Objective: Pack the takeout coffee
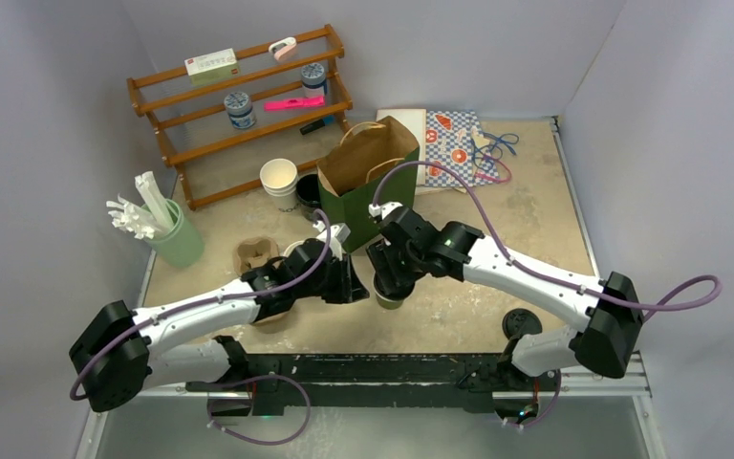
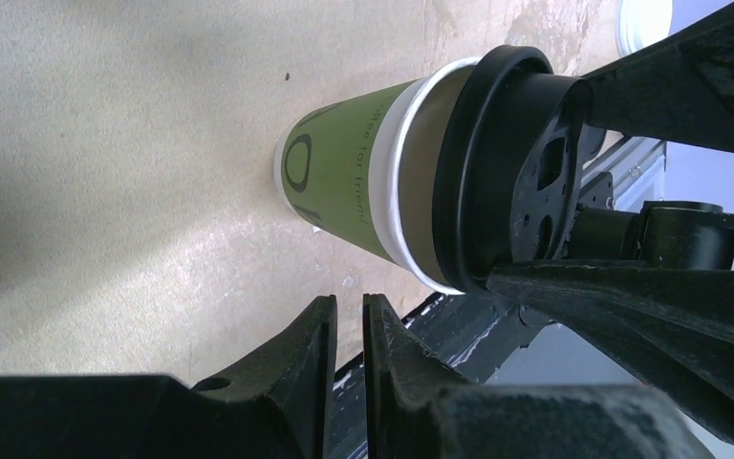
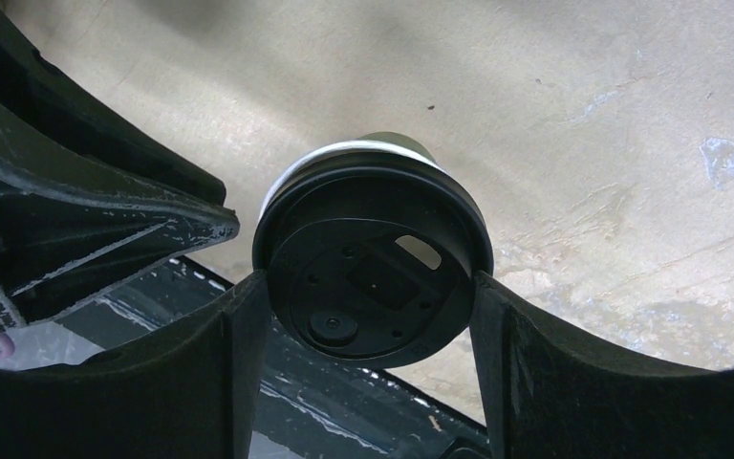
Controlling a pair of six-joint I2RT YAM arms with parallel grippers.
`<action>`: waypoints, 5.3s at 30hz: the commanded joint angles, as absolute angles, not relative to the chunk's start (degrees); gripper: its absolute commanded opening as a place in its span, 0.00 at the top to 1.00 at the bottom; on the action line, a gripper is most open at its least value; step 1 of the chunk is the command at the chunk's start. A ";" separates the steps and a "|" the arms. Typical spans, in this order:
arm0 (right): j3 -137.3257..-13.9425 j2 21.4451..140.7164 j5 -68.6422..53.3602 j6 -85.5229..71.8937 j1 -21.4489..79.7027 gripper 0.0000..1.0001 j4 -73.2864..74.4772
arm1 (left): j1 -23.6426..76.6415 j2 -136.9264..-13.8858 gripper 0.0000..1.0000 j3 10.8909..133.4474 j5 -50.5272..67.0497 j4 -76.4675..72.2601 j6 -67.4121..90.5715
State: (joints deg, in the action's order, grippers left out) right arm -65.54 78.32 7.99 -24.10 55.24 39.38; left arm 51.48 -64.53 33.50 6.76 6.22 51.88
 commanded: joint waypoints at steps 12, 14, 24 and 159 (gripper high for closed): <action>-68.38 81.74 8.26 -22.52 56.33 0.41 39.11 | 51.05 -68.38 0.83 36.20 8.91 2.16 49.47; -68.65 82.35 8.18 -22.29 56.33 0.41 39.35 | 50.98 -68.95 0.83 36.45 9.18 1.90 49.19; -69.70 84.84 8.09 -21.10 56.68 0.40 40.16 | 50.68 -73.04 0.83 38.00 9.35 0.87 47.23; -52.17 64.21 -6.26 20.20 58.44 0.48 27.90 | 47.17 -62.27 0.54 29.87 18.32 -10.63 59.51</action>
